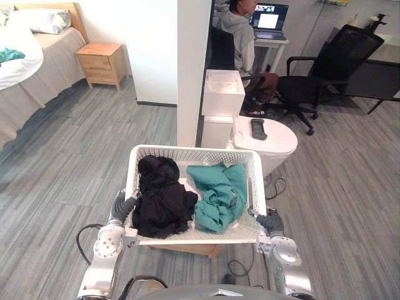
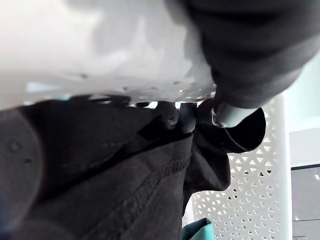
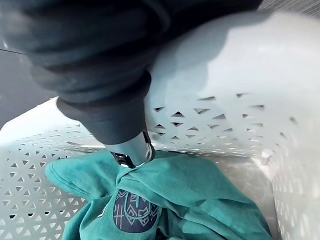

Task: Pick up the laundry basket with both hands and put the clothes into the washing machine.

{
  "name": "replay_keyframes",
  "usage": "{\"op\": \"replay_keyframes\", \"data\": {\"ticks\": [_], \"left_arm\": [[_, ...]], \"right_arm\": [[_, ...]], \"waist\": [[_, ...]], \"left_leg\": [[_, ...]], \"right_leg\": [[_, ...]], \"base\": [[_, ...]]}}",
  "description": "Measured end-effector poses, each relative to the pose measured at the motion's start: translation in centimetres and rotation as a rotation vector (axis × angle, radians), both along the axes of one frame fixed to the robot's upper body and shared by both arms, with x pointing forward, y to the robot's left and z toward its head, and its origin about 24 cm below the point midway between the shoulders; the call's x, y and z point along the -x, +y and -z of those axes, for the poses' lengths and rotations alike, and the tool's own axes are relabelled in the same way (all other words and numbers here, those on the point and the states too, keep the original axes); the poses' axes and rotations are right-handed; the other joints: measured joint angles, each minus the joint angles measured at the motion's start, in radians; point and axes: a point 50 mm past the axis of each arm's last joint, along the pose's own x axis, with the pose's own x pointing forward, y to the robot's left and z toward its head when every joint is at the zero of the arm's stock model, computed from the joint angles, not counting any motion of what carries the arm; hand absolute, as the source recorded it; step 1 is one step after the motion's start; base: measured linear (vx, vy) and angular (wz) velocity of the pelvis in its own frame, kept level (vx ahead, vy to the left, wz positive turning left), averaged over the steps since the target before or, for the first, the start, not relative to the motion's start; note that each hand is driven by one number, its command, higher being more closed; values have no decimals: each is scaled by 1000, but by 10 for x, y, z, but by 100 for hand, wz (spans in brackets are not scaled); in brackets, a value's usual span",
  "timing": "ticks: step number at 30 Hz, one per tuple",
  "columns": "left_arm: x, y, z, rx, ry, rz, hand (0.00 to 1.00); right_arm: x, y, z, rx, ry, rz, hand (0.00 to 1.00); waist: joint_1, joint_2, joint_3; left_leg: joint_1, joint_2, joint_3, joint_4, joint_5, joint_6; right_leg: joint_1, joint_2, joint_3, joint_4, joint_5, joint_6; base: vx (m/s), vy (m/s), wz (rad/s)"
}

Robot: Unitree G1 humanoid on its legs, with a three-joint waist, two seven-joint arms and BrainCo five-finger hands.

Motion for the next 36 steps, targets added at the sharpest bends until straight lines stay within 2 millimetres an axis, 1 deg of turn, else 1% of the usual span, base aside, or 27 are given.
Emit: {"op": "replay_keyframes", "data": {"ticks": [2,3,4,6,7,8,9,10,11,12,13,15,16,17,18,19,20,21,22,23,24,25,27,28,30,32,36], "left_arm": [[0,-4,0,1,2,20,100],[0,-5,0,0,2,25,100],[-2,-7,-1,-2,-4,34,100],[-2,-9,-1,-9,-5,46,100],[-2,-10,-1,-25,-4,57,100],[-2,-10,-1,-37,-2,64,100],[-2,-10,-1,-43,0,66,100],[-2,-11,0,-46,4,69,100],[-2,-11,0,-53,6,68,100],[-3,-13,-1,-48,-3,68,100],[-5,-12,-8,-48,-34,63,100],[-9,-7,-13,-62,-58,53,100],[-8,-5,-13,-61,-54,39,100],[-8,-4,-12,-55,-52,31,100],[-9,-6,-12,-41,-54,26,100],[-11,-7,-14,-29,-63,16,100],[-10,-7,-13,-27,-61,14,100],[-8,-5,-12,-31,-55,7,100],[-6,1,-11,-37,-47,-17,100],[-4,4,-10,-40,-45,-29,100],[-4,7,-11,-37,-49,-46,100],[-4,2,-8,-9,-39,-42,100],[1,-2,0,6,-4,-36,100],[3,-2,5,14,15,-42,100],[3,-1,6,25,19,-47,100],[1,-4,6,35,20,-38,100],[-1,-11,17,41,66,-8,100]], "right_arm": [[6,-3,3,-16,14,18,100],[7,-4,3,-16,16,20,100],[8,-6,3,-13,18,20,100],[12,-8,5,-9,29,23,100],[16,-8,7,-9,43,27,100],[19,-8,9,-12,54,28,100],[20,-8,10,-14,60,28,100],[20,-8,10,-16,70,27,100],[21,-9,10,-11,74,27,100],[20,-10,8,-5,65,23,100],[16,-10,2,3,32,15,100],[15,-4,4,-22,35,19,100],[12,-2,2,-23,25,9,100],[8,-3,0,-12,18,-2,100],[-1,-6,-4,0,-2,-14,100],[-4,-6,-4,3,-1,-22,100],[-4,-6,-1,1,8,-22,100],[-6,-5,2,-1,21,-30,100],[-11,1,3,-4,25,-55,100],[-14,3,1,-3,18,-70,100],[-21,5,-3,9,-1,-95,100],[-23,0,-5,35,-2,-107,100],[-15,-4,-1,52,31,-112,100],[-12,-4,0,51,38,-111,100],[-13,-4,-2,54,28,-112,100],[-12,-8,-3,59,25,-103,100],[8,-14,0,50,47,-50,100]], "waist": [[2,-27,-14],[6,-26,-13],[4,-43,-14],[4,-44,-1],[4,-47,0],[6,-50,5],[8,-53,8],[4,-56,18],[-4,-45,25],[-3,-20,27],[-6,-27,32],[-1,-82,43],[14,-111,31],[20,-95,36],[32,-44,36],[25,-54,28],[25,-44,31],[35,-50,24],[54,-62,4],[63,-67,-7],[74,-82,-20],[75,-53,-16],[73,-31,-20],[70,-29,-24],[66,-30,-24],[47,-31,-24],[20,-30,-22]], "left_leg": [[-3,-37,34,-28,23,18],[-2,-49,49,-44,32,23],[2,-71,83,-77,54,38],[10,-93,115,-96,66,40],[13,-101,147,-100,68,44],[17,-103,183,-97,64,49],[20,-103,202,-90,64,50],[32,-93,225,-76,72,65],[54,-78,245,-107,114,128],[76,-60,281,-145,126,150],[124,-48,348,-210,114,139],[156,-70,401,-198,105,132],[149,-77,427,-154,70,121],[146,-60,453,-153,62,119],[151,-24,517,-196,75,123],[154,-33,557,-219,97,136],[156,-38,577,-227,100,139],[163,-44,624,-233,100,140],[144,-50,683,-235,102,138],[125,-51,708,-231,103,137],[82,-48,749,-212,106,135],[56,-25,770,-199,111,134],[58,1,768,-184,119,133],[62,16,773,-174,119,133],[62,36,795,-163,119,133],[60,59,830,-142,118,132],[68,111,864,-60,104,123]], "right_leg": [[-44,-37,45,17,12,23],[-58,-46,61,16,15,26],[-84,-62,98,14,24,30],[-108,-77,130,13,36,31],[-132,-86,145,17,41,24],[-148,-89,146,15,48,-10],[-156,-89,131,20,38,-60],[-170,-90,63,60,-44,-222],[-168,-89,-24,104,-241,-384],[-159,-99,-80,140,-258,-303],[-188,-138,-161,331,-228,-243],[-177,-193,-186,606,-213,-210],[-154,-180,-216,584,-156,-151],[-149,-152,-217,543,-130,-136],[-116,-93,-218,452,-113,-109],[-106,-145,-279,632,-219,-127],[-76,-162,-309,673,-254,-117],[-7,-178,-358,677,-301,-97],[42,-167,-369,588,-330,-50],[55,-150,-364,509,-340,-23],[55,-100,-338,353,-342,-5],[54,-53,-324,259,-298,1],[83,2,-285,146,-237,-10],[99,30,-259,88,-201,-20],[102,55,-223,34,-166,-32],[104,84,-164,-28,-123,-48],[115,109,-92,-62,-99,-65]], "base": [[-64,96,-18],[-34,68,-49],[-29,49,-45],[-25,80,-51],[24,105,-73],[36,92,-75],[67,119,-92],[8,150,-99],[-21,140,-101],[-95,113,-103],[-60,81,-82],[18,59,-96],[40,32,-119],[-91,70,-142],[-179,69,-122],[-185,60,-104],[-80,20,-95],[-43,-16,-124],[-43,-44,-140],[-70,-104,-142],[-60,-130,-107],[-40,-119,-83],[10,-112,-65],[-6,-135,-81],[-44,-93,-68],[-70,-62,-75],[-61,-22,-65]]}}
